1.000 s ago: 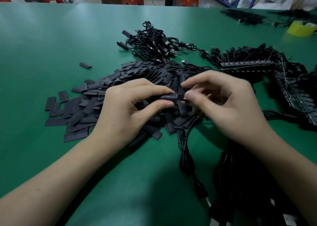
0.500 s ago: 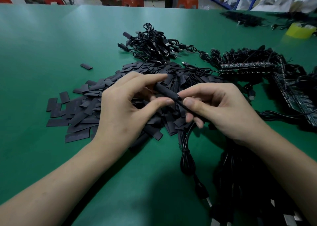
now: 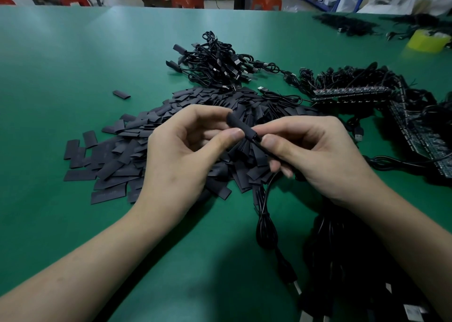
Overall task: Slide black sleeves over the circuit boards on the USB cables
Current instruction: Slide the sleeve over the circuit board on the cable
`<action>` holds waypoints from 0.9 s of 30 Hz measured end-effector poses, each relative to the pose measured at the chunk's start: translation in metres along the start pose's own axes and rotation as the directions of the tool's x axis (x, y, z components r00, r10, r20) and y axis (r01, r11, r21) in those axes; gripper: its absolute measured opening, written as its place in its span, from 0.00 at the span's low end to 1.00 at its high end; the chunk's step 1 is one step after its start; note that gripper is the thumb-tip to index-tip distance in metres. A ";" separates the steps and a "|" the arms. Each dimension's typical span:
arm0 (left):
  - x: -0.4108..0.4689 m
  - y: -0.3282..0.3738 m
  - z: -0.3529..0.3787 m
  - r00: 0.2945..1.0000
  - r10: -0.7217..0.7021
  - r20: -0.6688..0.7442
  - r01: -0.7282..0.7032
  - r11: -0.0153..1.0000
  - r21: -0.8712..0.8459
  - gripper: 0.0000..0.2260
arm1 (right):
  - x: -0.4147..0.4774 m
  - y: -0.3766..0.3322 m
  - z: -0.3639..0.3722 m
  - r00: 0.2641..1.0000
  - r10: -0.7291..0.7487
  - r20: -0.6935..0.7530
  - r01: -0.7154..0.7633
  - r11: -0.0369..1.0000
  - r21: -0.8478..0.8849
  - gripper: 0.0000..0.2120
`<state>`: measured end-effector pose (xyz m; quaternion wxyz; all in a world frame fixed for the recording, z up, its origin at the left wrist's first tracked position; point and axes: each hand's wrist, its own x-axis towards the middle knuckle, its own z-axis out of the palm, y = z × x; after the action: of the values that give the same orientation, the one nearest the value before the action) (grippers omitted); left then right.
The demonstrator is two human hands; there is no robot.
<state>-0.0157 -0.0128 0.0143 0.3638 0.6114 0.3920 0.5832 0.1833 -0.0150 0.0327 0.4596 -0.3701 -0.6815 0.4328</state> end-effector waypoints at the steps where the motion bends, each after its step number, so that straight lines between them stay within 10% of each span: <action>1: 0.000 0.000 0.000 1.000 -0.013 -0.005 0.013 1.000 -0.024 0.11 | 0.000 -0.001 0.000 1.000 -0.002 -0.003 0.002 1.000 -0.002 0.10; 27: -0.001 0.003 -0.002 0.999 -0.021 -0.024 0.021 1.000 0.022 0.08 | -0.001 0.002 -0.001 0.999 -0.004 -0.032 0.002 0.999 -0.053 0.07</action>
<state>-0.0172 -0.0150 0.0164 0.3585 0.6042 0.4091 0.5824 0.1849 -0.0150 0.0303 0.4613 -0.3880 -0.6858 0.4079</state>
